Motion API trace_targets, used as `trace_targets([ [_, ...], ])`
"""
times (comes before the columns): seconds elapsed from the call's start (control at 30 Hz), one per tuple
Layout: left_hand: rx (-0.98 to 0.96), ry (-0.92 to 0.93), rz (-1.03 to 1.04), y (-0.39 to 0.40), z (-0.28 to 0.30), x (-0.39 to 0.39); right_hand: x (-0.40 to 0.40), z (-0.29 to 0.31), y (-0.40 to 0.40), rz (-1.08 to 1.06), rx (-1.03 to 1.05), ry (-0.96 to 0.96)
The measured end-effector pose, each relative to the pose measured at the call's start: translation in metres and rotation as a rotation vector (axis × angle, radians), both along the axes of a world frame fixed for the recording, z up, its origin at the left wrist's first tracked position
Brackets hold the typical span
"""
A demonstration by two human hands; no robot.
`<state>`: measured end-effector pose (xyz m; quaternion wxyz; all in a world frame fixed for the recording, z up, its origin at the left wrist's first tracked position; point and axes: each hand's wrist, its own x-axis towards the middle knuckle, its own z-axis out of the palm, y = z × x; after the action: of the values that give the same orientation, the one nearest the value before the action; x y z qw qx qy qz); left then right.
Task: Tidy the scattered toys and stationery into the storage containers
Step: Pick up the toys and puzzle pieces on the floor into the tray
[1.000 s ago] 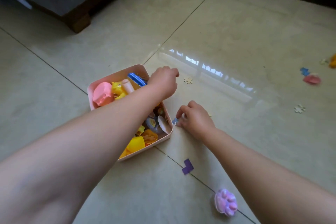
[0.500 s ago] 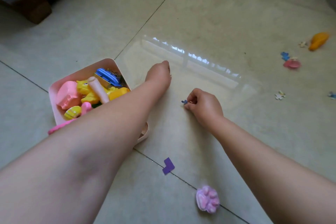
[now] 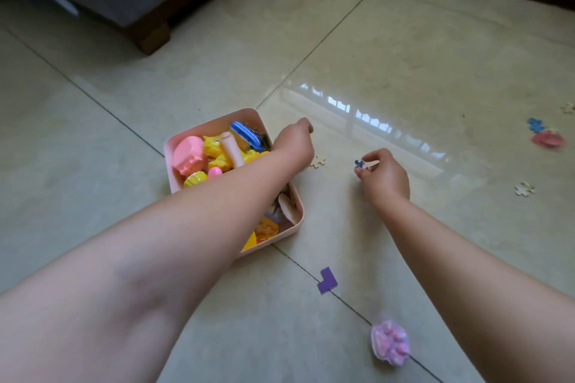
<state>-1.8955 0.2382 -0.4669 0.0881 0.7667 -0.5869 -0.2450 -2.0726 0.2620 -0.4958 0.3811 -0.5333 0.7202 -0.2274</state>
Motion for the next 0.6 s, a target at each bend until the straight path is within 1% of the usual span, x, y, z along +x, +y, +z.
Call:
trace_targets([
  [0.1,0.033,-0.035,-0.053,0.001,-0.001,-0.001,-0.006,0.001,-0.001,-0.007,-0.010,0.010],
  [0.17,0.088,-0.100,-0.082,0.002,-0.007,-0.008,-0.014,-0.001,0.001,0.030,0.005,0.001],
  [0.23,0.130,-0.170,-0.059,0.002,-0.014,-0.016,-0.025,-0.004,0.004,0.032,0.027,0.001],
  [0.33,0.098,-0.251,-0.033,-0.001,-0.022,-0.019,-0.031,-0.005,0.009,0.058,0.040,0.000],
  [0.4,0.086,-0.239,-0.032,-0.006,-0.024,-0.025,-0.037,-0.005,0.013,0.039,0.041,-0.002],
  [0.47,0.112,-0.240,-0.069,-0.009,-0.023,-0.028,-0.040,-0.005,0.017,0.023,0.034,-0.015],
  [0.6,0.120,-0.137,-0.186,-0.002,-0.017,-0.038,-0.039,-0.001,0.022,0.011,0.013,-0.032],
])
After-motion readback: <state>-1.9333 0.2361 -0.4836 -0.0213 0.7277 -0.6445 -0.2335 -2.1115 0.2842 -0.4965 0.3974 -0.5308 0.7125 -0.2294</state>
